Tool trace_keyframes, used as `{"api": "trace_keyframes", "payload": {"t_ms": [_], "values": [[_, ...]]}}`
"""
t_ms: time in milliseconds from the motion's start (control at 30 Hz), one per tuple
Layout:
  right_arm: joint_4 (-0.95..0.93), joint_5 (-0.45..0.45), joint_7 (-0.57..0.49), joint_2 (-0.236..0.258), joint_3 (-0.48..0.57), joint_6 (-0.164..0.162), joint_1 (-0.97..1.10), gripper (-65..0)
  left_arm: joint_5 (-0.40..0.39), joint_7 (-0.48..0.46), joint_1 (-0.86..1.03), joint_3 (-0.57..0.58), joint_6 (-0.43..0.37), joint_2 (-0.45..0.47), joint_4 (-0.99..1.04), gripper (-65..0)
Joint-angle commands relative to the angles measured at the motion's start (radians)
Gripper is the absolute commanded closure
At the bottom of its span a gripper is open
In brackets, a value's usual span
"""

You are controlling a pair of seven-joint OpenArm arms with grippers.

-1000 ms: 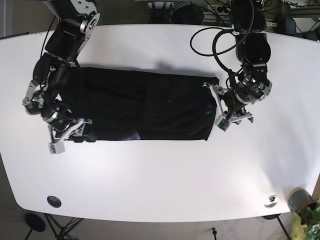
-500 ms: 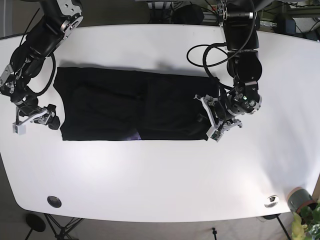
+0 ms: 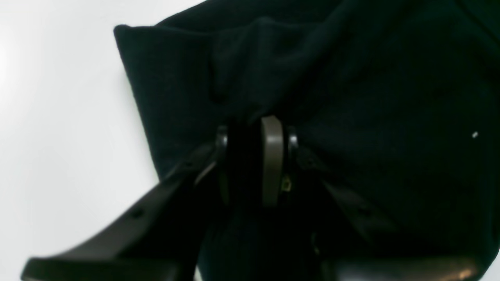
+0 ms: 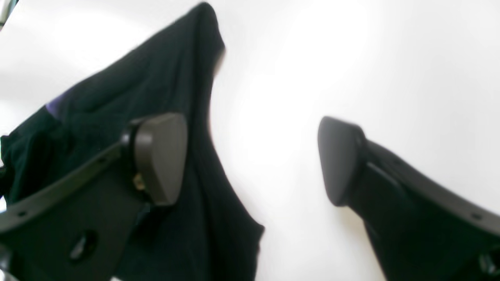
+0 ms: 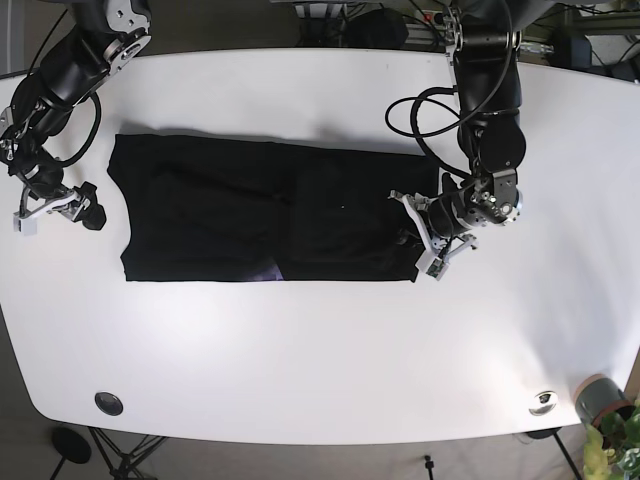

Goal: Fold the T-shirt properly
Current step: 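Grasp the strip's end with the right gripper and the middle with the left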

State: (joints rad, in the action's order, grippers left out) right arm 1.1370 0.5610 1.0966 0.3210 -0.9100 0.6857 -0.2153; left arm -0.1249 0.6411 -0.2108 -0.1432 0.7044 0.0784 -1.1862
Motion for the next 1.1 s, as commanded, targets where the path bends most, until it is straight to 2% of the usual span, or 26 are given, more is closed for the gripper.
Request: {"api": "trace_keyframes", "payload": {"t_ms": [0,200,533,667,900,1067], "values": [[-0.001,0.026,-0.02,0.027,-0.002,0.012,-0.017,-50.3,0.024,0.024,-0.006,0.0,-0.006,0.007,-0.004,-8.6],[-0.019,0.026,-0.02,0.014,0.001,0.012,0.001,-50.3,0.024,0.024,0.004,-0.002,-0.006,0.011,-0.002,-8.6],[-0.015,0.024,-0.02,-0.067,0.007,0.012,0.02,-50.3,0.024,0.029,0.007,-0.002,-0.006,0.027,-0.004,-8.5],[-0.012,0.024,-0.02,-0.102,0.079,0.012,0.023,-50.3,0.024,0.029,0.007,-0.002,-0.006,0.027,-0.004,-8.5],[0.048,0.024,-0.02,-0.174,0.142,0.012,0.04,-50.3,0.024,0.03,0.007,-0.002,-0.006,0.027,-0.004,-8.5],[0.074,0.023,-0.022,-0.188,0.168,0.012,0.041,-50.3,0.024,0.03,0.018,-0.002,-0.006,0.027,-0.004,-8.5]]}}
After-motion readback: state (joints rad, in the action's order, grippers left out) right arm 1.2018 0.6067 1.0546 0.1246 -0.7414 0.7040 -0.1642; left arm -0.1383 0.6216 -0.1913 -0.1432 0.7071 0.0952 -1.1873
